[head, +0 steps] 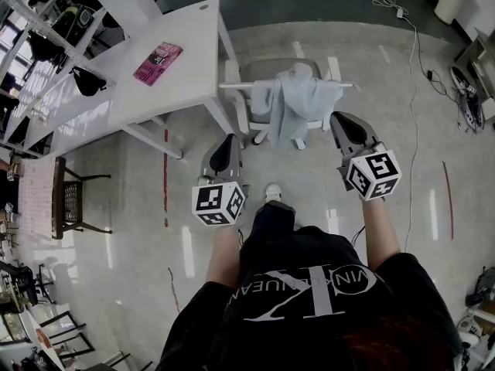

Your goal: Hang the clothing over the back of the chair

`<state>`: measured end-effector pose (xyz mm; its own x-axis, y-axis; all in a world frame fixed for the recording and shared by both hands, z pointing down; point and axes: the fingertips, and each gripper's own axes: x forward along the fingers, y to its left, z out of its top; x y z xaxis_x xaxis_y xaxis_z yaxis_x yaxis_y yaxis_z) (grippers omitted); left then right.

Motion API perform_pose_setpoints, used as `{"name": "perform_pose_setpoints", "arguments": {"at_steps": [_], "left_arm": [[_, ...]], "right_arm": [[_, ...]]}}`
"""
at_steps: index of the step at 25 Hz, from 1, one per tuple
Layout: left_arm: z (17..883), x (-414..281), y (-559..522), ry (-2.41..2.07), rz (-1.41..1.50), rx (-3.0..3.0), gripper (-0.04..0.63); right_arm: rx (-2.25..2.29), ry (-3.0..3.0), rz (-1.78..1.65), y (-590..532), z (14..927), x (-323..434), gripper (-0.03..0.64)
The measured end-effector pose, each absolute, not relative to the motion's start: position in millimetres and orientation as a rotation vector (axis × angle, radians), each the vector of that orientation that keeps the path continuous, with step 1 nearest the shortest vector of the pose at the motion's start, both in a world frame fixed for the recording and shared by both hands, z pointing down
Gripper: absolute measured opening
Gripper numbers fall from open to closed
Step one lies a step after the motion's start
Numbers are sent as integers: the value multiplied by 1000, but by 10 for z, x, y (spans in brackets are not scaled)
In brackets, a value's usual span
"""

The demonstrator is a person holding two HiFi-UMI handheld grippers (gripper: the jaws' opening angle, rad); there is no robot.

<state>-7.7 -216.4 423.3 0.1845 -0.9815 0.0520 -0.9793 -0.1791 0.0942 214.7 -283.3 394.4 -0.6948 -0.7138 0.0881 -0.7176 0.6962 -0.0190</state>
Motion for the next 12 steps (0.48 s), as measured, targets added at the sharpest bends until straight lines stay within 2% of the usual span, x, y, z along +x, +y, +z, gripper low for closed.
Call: {"name": "perform_pose_setpoints", "arguments": {"at_steps": [12], "left_arm": [[4220,-54,-2115,-1950,-30,2333,11]], "right_arm": [[1203,-2814,103,-2763,4006,2218,21]]}}
